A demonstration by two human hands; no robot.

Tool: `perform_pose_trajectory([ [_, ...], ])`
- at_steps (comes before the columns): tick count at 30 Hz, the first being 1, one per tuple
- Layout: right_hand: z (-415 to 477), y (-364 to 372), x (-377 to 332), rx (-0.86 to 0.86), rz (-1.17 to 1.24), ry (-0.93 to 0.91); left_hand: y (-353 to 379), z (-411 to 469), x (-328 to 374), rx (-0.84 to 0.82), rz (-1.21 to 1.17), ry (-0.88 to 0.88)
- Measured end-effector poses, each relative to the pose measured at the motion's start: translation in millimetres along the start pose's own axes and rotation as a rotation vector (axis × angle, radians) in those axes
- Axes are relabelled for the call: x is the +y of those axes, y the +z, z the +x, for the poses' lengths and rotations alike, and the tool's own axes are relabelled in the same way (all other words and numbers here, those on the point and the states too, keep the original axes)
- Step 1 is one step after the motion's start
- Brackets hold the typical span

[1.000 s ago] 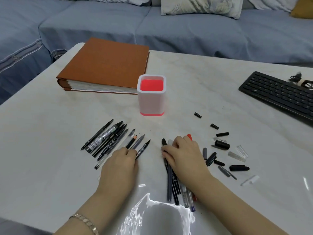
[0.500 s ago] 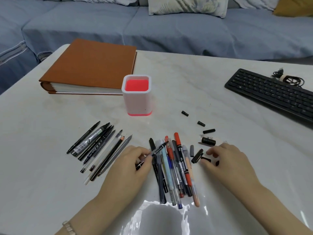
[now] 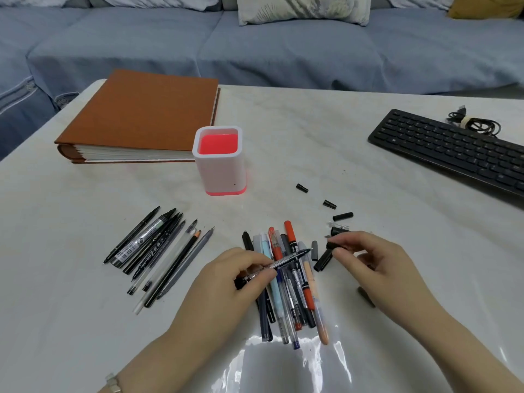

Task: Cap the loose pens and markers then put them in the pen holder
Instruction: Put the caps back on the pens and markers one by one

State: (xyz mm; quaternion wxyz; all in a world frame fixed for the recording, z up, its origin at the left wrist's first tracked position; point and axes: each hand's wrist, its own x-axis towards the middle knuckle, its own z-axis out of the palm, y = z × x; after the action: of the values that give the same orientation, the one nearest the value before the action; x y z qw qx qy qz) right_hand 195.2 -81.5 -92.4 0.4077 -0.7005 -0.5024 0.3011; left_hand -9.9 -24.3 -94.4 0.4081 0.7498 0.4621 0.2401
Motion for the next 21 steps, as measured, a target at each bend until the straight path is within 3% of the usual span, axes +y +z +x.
perform_pose_trajectory([
  [14, -7.6, -3.0, -21.3, -0.187, -0.047, -0.16, 0.2, -3.6, 6.8, -0.044, 0.041, 0.164],
  [21, -7.8, -3.5, -17.5, -0.164, -0.044, -0.274, -1.1, -4.4, 14.2, -0.074, 0.073, 0.246],
])
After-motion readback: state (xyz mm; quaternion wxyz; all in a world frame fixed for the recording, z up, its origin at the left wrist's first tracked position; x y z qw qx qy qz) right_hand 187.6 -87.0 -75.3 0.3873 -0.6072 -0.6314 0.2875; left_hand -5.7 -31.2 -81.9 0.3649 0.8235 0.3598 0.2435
